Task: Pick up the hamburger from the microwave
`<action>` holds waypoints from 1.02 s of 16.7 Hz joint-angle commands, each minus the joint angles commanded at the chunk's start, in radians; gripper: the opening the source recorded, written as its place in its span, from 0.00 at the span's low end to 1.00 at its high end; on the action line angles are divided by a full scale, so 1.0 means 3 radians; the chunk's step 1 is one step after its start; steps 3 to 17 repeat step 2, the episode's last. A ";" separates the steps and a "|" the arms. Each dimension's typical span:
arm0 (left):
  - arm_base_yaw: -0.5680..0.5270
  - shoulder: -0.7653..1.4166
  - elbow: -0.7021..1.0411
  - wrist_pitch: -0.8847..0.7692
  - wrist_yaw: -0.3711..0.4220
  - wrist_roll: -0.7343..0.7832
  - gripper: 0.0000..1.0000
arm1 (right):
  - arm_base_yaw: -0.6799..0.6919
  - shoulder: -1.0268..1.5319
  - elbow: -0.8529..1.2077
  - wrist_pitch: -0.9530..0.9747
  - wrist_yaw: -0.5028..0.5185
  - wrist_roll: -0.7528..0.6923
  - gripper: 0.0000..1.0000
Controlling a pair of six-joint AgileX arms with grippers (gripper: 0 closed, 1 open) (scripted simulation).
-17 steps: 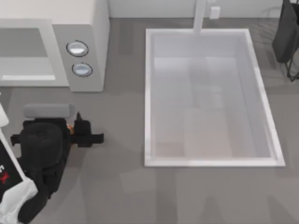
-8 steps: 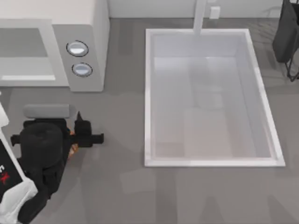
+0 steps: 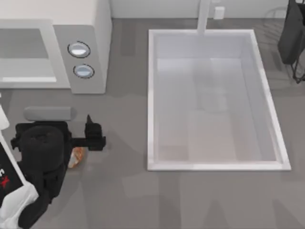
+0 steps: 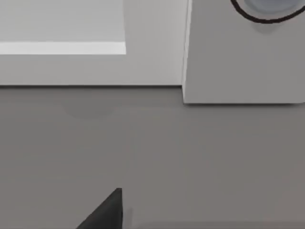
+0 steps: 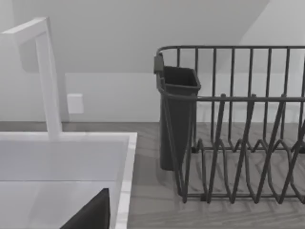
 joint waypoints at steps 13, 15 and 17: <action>0.0000 0.0000 0.0000 0.0000 0.0000 0.0000 1.00 | 0.0000 0.0000 0.0000 0.0000 0.0000 0.0000 1.00; 0.0000 0.0000 0.0000 0.0000 0.0000 0.0000 1.00 | 0.0000 0.0000 0.0000 0.0000 0.0000 0.0000 1.00; 0.0000 0.0000 0.0000 0.0000 0.0000 0.0000 1.00 | 0.0000 0.0000 0.0000 0.0000 0.0000 0.0000 1.00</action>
